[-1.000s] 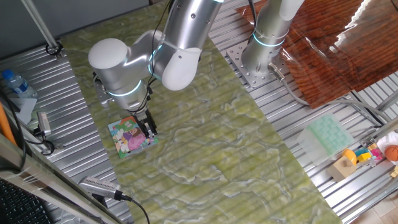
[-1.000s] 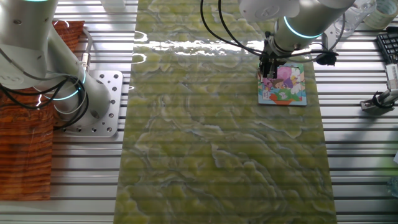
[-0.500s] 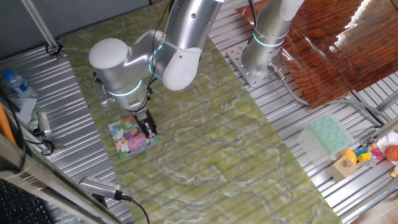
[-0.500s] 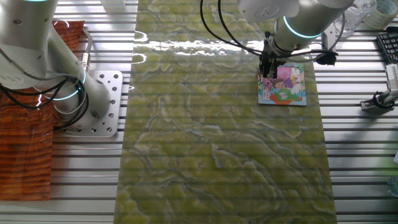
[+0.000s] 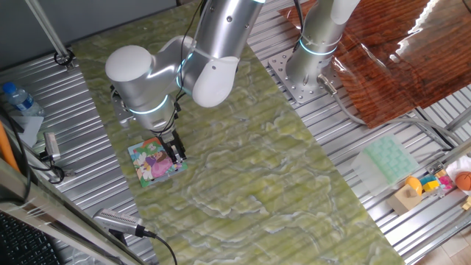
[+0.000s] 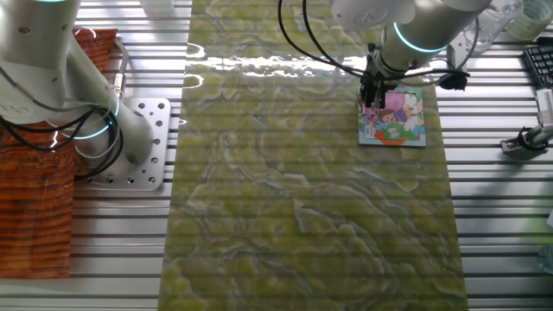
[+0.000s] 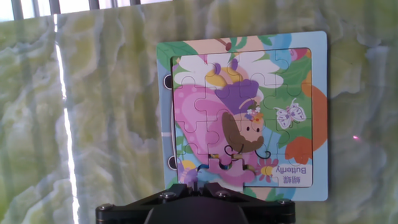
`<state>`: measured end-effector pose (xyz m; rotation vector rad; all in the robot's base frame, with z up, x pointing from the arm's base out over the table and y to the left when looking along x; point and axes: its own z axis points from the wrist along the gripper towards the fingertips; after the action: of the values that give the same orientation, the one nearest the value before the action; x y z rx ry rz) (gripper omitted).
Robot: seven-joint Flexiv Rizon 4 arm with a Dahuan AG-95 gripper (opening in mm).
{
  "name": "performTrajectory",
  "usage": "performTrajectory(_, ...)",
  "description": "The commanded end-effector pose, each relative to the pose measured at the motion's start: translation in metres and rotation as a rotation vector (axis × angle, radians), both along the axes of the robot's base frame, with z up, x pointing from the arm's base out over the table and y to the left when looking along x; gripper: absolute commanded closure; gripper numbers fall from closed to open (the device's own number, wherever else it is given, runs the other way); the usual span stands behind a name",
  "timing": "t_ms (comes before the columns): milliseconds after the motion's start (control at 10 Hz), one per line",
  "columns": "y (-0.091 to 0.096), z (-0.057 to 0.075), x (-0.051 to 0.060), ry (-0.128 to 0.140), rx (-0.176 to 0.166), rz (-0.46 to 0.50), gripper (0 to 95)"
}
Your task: Assemble one piece of a puzzle
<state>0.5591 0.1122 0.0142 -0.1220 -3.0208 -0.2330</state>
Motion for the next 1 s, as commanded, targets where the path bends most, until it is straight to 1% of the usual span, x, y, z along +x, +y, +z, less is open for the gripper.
performTrajectory(100,0.001,0.002,0.001,0.002,0.007,0.004,95.0)
performTrajectory(300,0.001,0.006,0.001,0.009,0.004,0.010,95.0)
performTrajectory(600,-0.005,0.010,-0.002,0.026,-0.010,0.061,95.0)
performTrajectory(700,-0.008,0.010,-0.004,0.030,-0.019,0.077,95.0)
performTrajectory(1000,-0.013,0.004,-0.013,0.032,-0.030,0.115,95.0)
